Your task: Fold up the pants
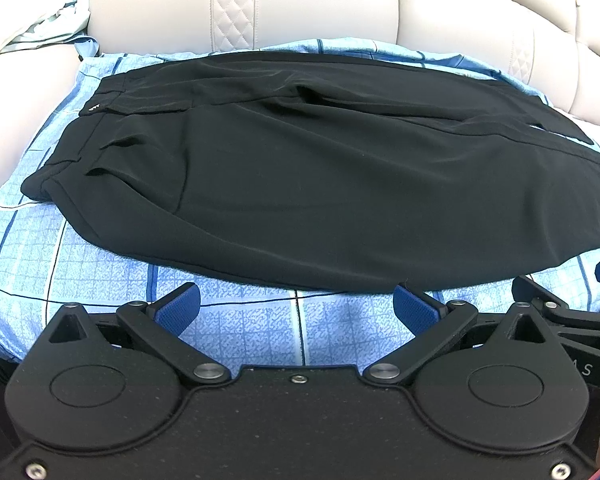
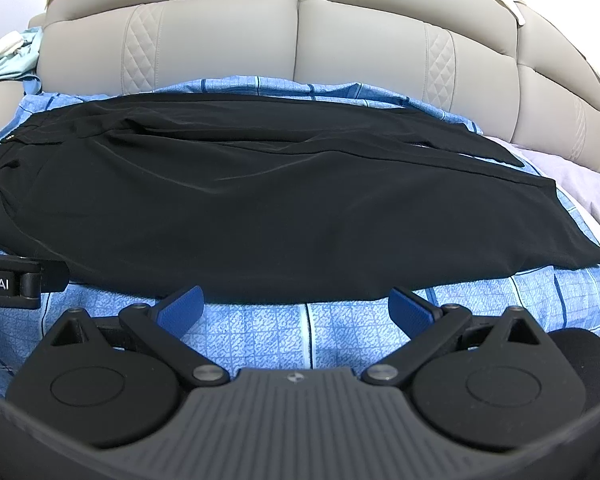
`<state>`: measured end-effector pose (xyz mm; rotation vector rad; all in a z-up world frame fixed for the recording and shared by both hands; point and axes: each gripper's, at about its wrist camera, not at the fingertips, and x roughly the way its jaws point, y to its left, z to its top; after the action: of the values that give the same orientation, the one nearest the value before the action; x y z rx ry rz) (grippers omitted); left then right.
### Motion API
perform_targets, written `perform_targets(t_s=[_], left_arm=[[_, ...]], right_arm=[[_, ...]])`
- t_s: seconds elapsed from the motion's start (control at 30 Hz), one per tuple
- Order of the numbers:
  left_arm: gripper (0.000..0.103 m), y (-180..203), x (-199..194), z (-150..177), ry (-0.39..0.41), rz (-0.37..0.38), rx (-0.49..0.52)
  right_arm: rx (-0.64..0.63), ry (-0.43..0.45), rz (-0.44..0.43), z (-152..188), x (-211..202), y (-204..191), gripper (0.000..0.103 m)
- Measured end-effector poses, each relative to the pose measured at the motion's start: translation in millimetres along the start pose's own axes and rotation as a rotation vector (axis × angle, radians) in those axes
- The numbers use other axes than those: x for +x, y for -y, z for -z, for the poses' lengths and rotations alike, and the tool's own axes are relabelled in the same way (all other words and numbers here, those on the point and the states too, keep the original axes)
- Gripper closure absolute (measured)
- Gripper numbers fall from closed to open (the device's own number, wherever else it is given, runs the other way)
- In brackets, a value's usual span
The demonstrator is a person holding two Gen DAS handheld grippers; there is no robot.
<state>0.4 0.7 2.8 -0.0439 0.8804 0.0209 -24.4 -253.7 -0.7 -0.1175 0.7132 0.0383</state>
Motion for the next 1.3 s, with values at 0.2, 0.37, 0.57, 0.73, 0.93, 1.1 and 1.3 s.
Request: perform_targets(t_s=[0.2,0.37,0.57,0.73,0.93,1.1,1.3], left_arm=[[0.000,0.5,-0.9,-0.2,0.002,-0.001,0.001],[0.000,1.7,0.0,1.0,0.001,-0.001,-0.001],[0.000,1.5,2.2,1.3,-0.007,-0.004,-0.003],[0.000,3.1,3.8,0.8,-0.012,-0.010,-0.007],[0.000,0.0,8.8,1.2,-0.023,0.014,-0.009],[0.000,-30.1,23.3,-2.0,-0.005,0.013,-0.137],[0.000,-100.4,15.2,-9.1,0.153,-0.046,-0.380]], right_arm=[[-0.005,0.002,0.001,-0.6,-0.6,-0.5,0.000],[-0.010,0.000,0.007,0.7,0.4,-2.1,0.000],[-0.009,-0.011,0.010,1.8,3.7,-3.5,0.000],[-0.015,-0.011,0.009,1.7,5.2,-5.0,0.000],[-0.018,-0.006,0.016,4.2,8.6,-5.8,0.000],[0.018,0.005,0.054,6.6,28.7,-6.4,0.000],[0.098,0.076,0.035,8.2,43.0,4.7,0.000]])
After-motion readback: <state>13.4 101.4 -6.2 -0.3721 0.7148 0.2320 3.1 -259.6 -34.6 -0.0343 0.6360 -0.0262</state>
